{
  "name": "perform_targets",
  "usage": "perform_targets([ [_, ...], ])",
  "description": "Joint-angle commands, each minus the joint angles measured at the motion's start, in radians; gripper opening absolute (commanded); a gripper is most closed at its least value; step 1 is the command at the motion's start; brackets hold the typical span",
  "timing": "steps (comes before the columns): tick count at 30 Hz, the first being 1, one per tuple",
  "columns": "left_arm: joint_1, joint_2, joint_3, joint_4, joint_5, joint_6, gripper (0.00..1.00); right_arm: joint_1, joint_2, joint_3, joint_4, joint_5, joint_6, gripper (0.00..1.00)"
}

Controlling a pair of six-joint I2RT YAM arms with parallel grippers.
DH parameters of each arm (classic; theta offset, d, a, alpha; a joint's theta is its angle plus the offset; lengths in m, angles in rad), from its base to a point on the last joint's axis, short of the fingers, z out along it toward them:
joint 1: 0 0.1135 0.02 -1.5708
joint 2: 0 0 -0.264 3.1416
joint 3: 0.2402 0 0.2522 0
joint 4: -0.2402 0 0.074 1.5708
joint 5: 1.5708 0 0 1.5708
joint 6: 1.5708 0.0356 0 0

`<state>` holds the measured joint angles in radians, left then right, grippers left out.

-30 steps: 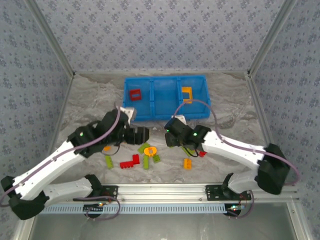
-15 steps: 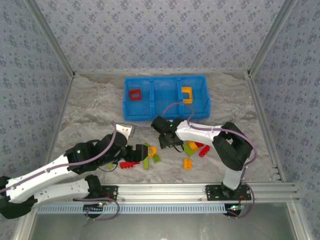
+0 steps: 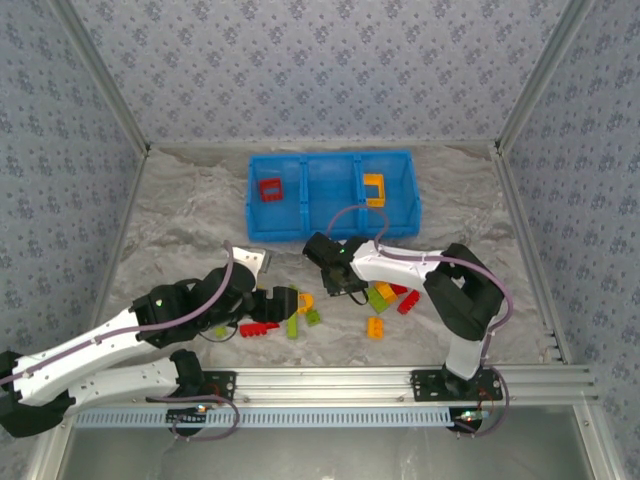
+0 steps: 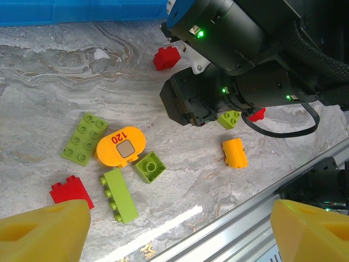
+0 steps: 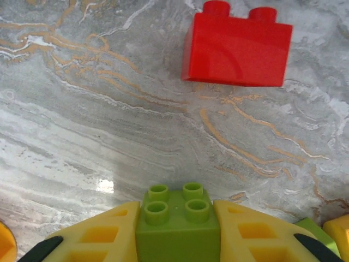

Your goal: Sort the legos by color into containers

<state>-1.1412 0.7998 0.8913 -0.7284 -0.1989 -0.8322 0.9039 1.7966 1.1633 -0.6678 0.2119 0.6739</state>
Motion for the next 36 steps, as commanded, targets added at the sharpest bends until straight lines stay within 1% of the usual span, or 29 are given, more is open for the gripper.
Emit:
perform_targets([
  [1, -0.009, -0.001, 0.045, 0.023, -0.027, -0.001, 0.86, 0.007, -0.064, 0.009, -0.045, 0.056, 0.008, 0.31],
  [4, -0.009, 0.016, 0.085, 0.019, -0.063, 0.010, 0.86, -0.004, -0.112, 0.080, -0.082, 0.078, -0.017, 0.31],
  [6, -0.009, 0.034, 0.125, 0.005, -0.113, 0.015, 0.86, -0.034, -0.116, 0.151, -0.090, 0.070, -0.036, 0.32],
  [7, -0.009, 0.044, 0.141, 0.004, -0.137, 0.019, 0.86, -0.052, -0.106, 0.184, -0.089, 0.063, -0.069, 0.32],
  [12, -0.009, 0.130, 0.233, -0.006, -0.239, 0.039, 0.85, -0.159, 0.047, 0.401, -0.083, 0.027, -0.136, 0.31],
  [18, -0.009, 0.244, 0.329, -0.014, -0.281, 0.065, 0.82, -0.238, 0.245, 0.600, -0.065, -0.013, -0.174, 0.31],
  [24, -0.009, 0.318, 0.384, -0.024, -0.307, 0.079, 0.81, -0.292, 0.377, 0.698, -0.057, -0.061, -0.159, 0.31],
  [28, -0.009, 0.350, 0.393, -0.026, -0.316, 0.080, 0.81, -0.307, 0.447, 0.767, -0.070, -0.083, -0.158, 0.32],
  [31, -0.009, 0.360, 0.389, -0.035, -0.320, 0.073, 0.81, -0.312, 0.488, 0.814, -0.095, -0.090, -0.161, 0.37],
  [32, -0.009, 0.362, 0.389, -0.043, -0.320, 0.070, 0.81, -0.313, 0.493, 0.827, -0.103, -0.091, -0.160, 0.41],
  [34, -0.009, 0.361, 0.383, -0.065, -0.327, 0.053, 0.81, -0.308, 0.484, 0.837, -0.111, -0.082, -0.167, 0.53],
  [35, -0.009, 0.359, 0.378, -0.073, -0.330, 0.046, 0.81, -0.305, 0.471, 0.836, -0.114, -0.072, -0.168, 0.58],
  [36, -0.009, 0.352, 0.373, -0.087, -0.335, 0.036, 0.81, -0.301, 0.452, 0.833, -0.118, -0.061, -0.171, 0.61],
])
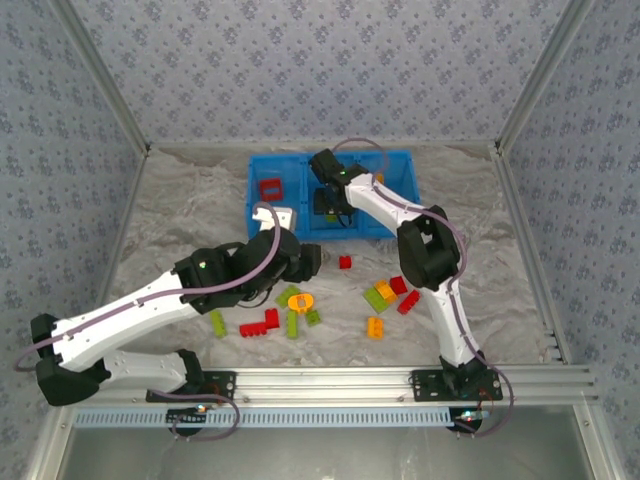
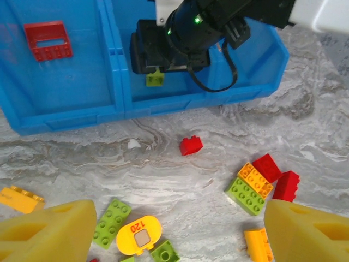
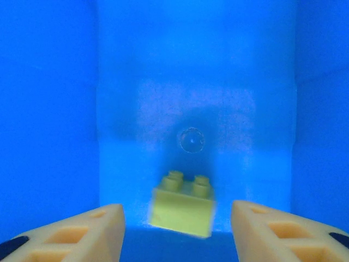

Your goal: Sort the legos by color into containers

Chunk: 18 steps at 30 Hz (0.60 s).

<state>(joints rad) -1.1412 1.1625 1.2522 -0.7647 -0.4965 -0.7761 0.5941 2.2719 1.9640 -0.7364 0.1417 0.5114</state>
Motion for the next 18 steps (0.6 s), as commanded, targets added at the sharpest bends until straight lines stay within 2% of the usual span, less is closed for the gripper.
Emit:
perform_targets([
  [1, -0.009, -0.017, 0.005, -0.062, -0.043, -0.032, 0.81, 0.013, -0.049, 0.026, -0.050, 0.020, -0.012, 0.62],
  [5, -0.009, -0.043, -0.007, -0.151, -0.061, -0.104, 0.81, 0.033, -0.198, -0.033, -0.039, 0.076, -0.015, 0.59],
  [8, -0.008, -0.060, -0.014, -0.274, -0.071, -0.200, 0.80, 0.063, -0.353, -0.141, 0.004, 0.129, -0.023, 0.58],
  [13, -0.002, -0.112, -0.099, -0.415, -0.018, -0.380, 0.80, 0.180, -0.682, -0.480, 0.194, 0.193, -0.082, 0.59],
  [18, 0.000, -0.188, -0.242, -0.435, 0.065, -0.637, 0.76, 0.368, -0.973, -0.879, 0.458, 0.114, -0.230, 0.60],
])
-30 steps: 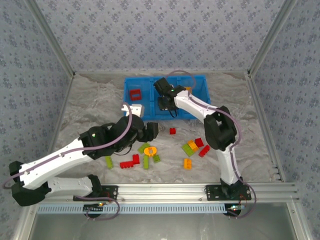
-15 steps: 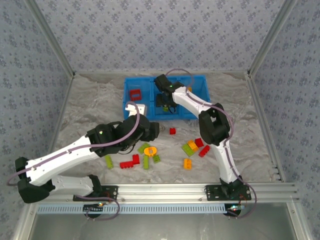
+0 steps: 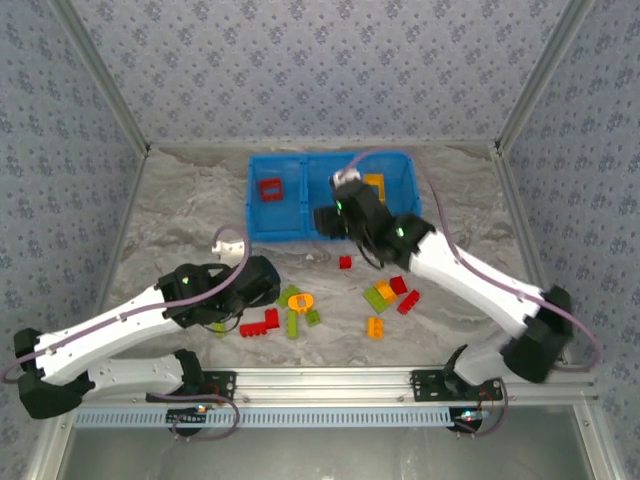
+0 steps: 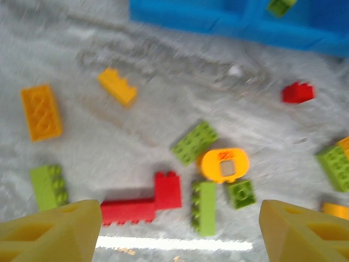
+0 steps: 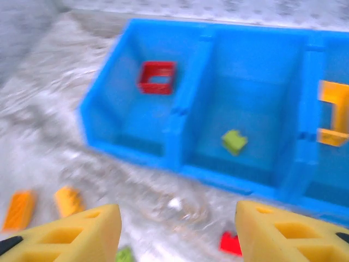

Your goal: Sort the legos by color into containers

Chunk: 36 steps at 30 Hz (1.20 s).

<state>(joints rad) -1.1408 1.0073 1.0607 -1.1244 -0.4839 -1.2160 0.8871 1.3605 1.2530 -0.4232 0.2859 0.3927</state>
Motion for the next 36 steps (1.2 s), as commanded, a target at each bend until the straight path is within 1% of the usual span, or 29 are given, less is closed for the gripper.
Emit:
perform_targets([
  [1, -0.001, -0.047, -0.086, -0.062, 0.075, -0.269, 0.75, 0.114, -0.107, -0.228, 0.175, -0.042, -0.126, 0.61],
  [3, 0.000, -0.079, -0.172, -0.004, 0.117, -0.401, 0.72, 0.174, -0.174, -0.319, 0.210, -0.074, -0.136, 0.63],
  [5, 0.000, -0.126, -0.279, 0.106, 0.156, -0.525, 0.69, 0.233, -0.233, -0.395, 0.257, -0.094, -0.149, 0.65],
  [7, 0.000, -0.160, -0.376, 0.208, 0.181, -0.688, 0.63, 0.298, -0.279, -0.476, 0.323, -0.101, -0.180, 0.66],
  [9, 0.000, -0.164, -0.423, 0.257, 0.188, -0.803, 0.61, 0.355, -0.301, -0.533, 0.386, -0.111, -0.229, 0.67],
  [11, 0.001, -0.141, -0.419, 0.202, 0.193, -0.927, 0.61, 0.412, -0.303, -0.568, 0.425, -0.103, -0.279, 0.69],
  [14, 0.010, -0.115, -0.411, 0.148, 0.199, -1.027, 0.60, 0.491, -0.295, -0.593, 0.465, -0.055, -0.360, 0.70],
  [17, 0.014, -0.102, -0.462, 0.244, 0.229, -1.095, 0.60, 0.503, -0.278, -0.585, 0.451, -0.032, -0.348, 0.70],
  [19, 0.022, -0.072, -0.484, 0.286, 0.277, -1.162, 0.60, 0.505, -0.267, -0.584, 0.454, -0.021, -0.341, 0.70],
  [22, 0.040, -0.036, -0.492, 0.311, 0.272, -1.196, 0.60, 0.508, -0.251, -0.577, 0.461, -0.025, -0.332, 0.70],
  [29, 0.131, -0.009, -0.533, 0.373, 0.272, -1.222, 0.60, 0.523, -0.220, -0.564, 0.475, -0.058, -0.324, 0.70],
  [33, 0.153, 0.020, -0.553, 0.411, 0.301, -1.224, 0.52, 0.530, -0.205, -0.557, 0.471, -0.059, -0.315, 0.70],
  [36, 0.156, 0.035, -0.566, 0.428, 0.311, -1.227, 0.48, 0.534, -0.205, -0.554, 0.466, -0.051, -0.312, 0.70],
])
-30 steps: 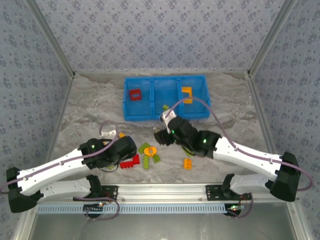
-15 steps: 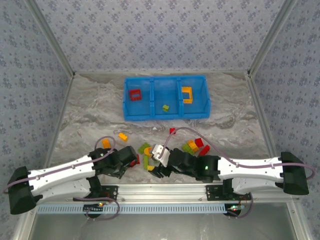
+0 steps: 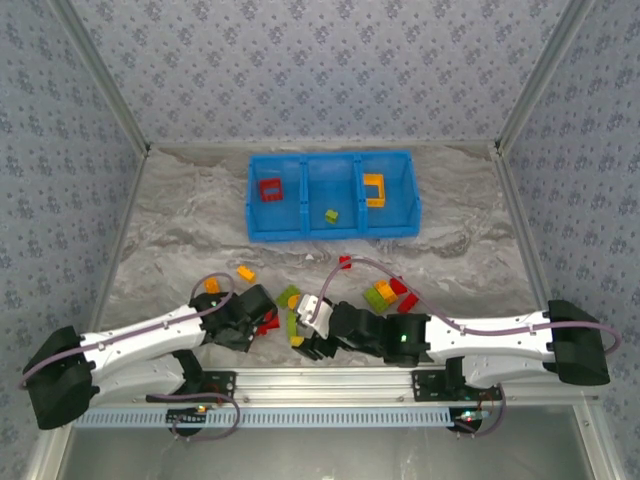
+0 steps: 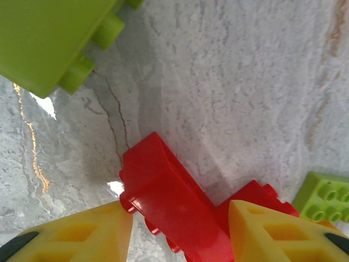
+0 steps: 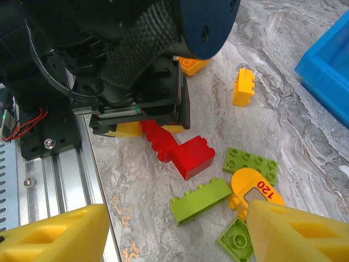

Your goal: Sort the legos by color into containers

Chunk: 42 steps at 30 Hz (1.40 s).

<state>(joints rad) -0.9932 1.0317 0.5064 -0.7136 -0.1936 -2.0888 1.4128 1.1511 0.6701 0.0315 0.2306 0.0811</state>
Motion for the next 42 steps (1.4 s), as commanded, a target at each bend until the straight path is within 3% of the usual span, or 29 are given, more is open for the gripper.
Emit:
perform_targets([
  [1, 0.008, 0.013, -0.012, 0.018, 0.020, -0.356, 0.47, 0.009, 0.004, 0.031, 0.008, 0.006, 0.000, 0.70],
  [8, 0.021, 0.015, -0.008, 0.005, -0.011, -0.341, 0.25, 0.009, 0.006, 0.041, -0.001, 0.019, -0.002, 0.69],
  [12, 0.022, -0.047, 0.075, -0.116, -0.127, -0.262, 0.03, 0.011, -0.004, 0.052, -0.012, 0.048, -0.008, 0.69],
  [15, 0.039, -0.086, 0.210, -0.215, -0.257, -0.078, 0.00, 0.011, -0.036, 0.063, 0.005, 0.109, -0.032, 0.69],
  [17, 0.107, -0.079, 0.309, -0.180, -0.283, 0.189, 0.00, 0.016, -0.051, 0.076, 0.037, 0.191, -0.070, 0.69],
  [23, 0.384, 0.166, 0.651, -0.091, -0.009, 0.909, 0.00, 0.002, 0.032, 0.172, 0.154, 0.411, -0.243, 0.70],
  [28, 0.512, 0.487, 0.981, -0.098, 0.190, 1.282, 0.00, -0.031, 0.212, 0.338, 0.244, 0.501, -0.383, 0.70],
  [34, 0.607, 0.823, 1.316, -0.133, 0.316, 1.485, 0.00, -0.076, 0.434, 0.602, 0.263, 0.715, -0.491, 0.69],
  [42, 0.652, 1.172, 1.648, -0.206, 0.388, 1.605, 0.00, -0.145, 0.424, 0.645, 0.217, 0.660, -0.381, 0.70],
])
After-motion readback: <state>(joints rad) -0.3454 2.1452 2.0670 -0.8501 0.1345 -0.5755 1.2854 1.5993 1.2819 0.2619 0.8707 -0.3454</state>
